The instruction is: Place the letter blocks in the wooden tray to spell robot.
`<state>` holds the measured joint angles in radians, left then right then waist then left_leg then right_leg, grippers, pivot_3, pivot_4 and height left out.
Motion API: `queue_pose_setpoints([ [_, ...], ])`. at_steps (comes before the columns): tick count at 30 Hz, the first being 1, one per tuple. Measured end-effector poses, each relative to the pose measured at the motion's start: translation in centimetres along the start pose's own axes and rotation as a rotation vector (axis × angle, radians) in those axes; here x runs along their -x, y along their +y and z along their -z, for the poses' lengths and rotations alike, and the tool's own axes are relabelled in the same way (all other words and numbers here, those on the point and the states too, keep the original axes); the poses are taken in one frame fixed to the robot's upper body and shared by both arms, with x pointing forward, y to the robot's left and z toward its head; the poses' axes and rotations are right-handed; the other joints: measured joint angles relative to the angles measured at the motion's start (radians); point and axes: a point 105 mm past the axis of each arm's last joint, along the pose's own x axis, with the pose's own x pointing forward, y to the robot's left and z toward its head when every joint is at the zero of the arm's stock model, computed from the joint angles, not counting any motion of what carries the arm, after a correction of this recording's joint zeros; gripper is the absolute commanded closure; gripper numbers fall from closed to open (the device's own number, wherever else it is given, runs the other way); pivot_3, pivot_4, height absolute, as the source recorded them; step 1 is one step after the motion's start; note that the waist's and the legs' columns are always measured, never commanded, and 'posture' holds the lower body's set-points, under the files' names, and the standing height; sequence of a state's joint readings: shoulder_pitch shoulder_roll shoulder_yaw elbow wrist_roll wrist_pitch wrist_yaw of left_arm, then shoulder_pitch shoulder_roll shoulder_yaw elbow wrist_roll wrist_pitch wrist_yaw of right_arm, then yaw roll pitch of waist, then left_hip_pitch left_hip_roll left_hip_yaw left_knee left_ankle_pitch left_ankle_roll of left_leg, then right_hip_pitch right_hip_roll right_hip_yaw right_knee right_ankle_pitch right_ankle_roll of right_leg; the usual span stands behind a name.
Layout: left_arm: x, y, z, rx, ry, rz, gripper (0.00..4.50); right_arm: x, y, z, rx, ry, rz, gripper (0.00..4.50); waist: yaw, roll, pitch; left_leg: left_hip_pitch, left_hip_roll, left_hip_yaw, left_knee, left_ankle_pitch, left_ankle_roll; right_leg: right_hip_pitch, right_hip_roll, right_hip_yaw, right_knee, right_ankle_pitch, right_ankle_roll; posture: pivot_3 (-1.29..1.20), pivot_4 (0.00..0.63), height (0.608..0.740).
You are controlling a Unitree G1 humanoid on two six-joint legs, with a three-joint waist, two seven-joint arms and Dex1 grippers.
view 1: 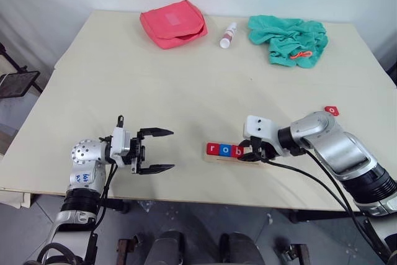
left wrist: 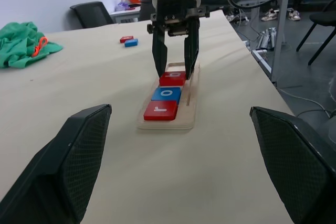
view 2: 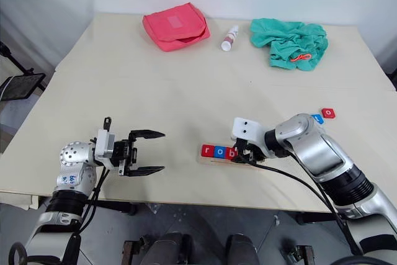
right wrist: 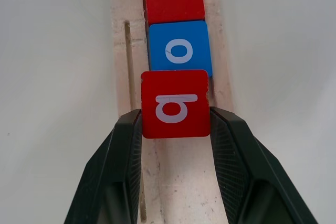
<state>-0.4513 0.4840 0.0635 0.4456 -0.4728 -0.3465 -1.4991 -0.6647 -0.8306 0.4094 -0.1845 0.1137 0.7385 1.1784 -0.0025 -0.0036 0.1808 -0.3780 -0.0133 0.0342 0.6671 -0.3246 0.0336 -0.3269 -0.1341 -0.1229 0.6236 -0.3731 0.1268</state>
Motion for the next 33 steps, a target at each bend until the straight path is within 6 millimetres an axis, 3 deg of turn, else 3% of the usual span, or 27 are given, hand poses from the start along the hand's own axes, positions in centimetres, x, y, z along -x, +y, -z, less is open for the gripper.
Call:
queue_pose_setpoints([
  [9,0.0,0.0,0.0,0.002,-0.001,-0.005,0.0,0.1,-0.1,-0.2,0.018,0.005,0.001,0.03,0.0,0.0,0.0,0.0,0.0,0.0,0.0,0.0,0.0,0.0,0.0,0.0,0.0,0.0,0.0,0.0,0.15,0.74],
  [14,0.0,0.0,0.1,0.002,-0.001,-0.008,0.0,0.2,-0.1,-0.2,0.014,0.003,-0.001,0.03,0.0,0.0,0.0,0.0,0.0,0.0,0.0,0.0,0.0,0.0,0.0,0.0,0.0,0.0,0.0,0.0,0.15,0.74],
  [19,-0.2,0.1,0.0,0.001,-0.007,-0.012,0.0,1.8,-0.1,-1.1,-0.012,-0.057,0.032,0.03,0.002,0.0,0.0,0.0,0.0,0.0,0.0,0.0,0.0,0.0,0.0,0.0,0.0,0.0,0.0,0.0,0.15,0.74],
  [24,-0.3,0.2,0.1,0.001,-0.009,-0.011,0.0,1.8,1.5,-0.2,-0.072,-0.074,-0.011,1.55,0.002,0.0,0.0,0.0,0.0,0.0,0.0,0.0,0.0,0.0,0.0,0.0,0.0,0.0,0.0,0.0,0.15,0.74],
  [32,-0.6,0.3,0.2,0.007,-0.022,-0.014,0.0,1.2,2.4,0.1,-0.12,-0.088,-0.024,4.31,0.001,0.0,0.0,0.0,0.0,0.0,0.0,0.0,0.0,0.0,0.0,0.0,0.0,0.0,0.0,0.0,0.15,0.74],
  [33,-0.6,0.3,0.2,0.007,-0.022,-0.014,0.0,1.1,2.4,0.1,-0.119,-0.091,-0.023,4.45,0.001,0.0,0.0,0.0,0.0,0.0,0.0,0.0,0.0,0.0,0.0,0.0,0.0,0.0,0.0,0.0,0.15,0.74],
])
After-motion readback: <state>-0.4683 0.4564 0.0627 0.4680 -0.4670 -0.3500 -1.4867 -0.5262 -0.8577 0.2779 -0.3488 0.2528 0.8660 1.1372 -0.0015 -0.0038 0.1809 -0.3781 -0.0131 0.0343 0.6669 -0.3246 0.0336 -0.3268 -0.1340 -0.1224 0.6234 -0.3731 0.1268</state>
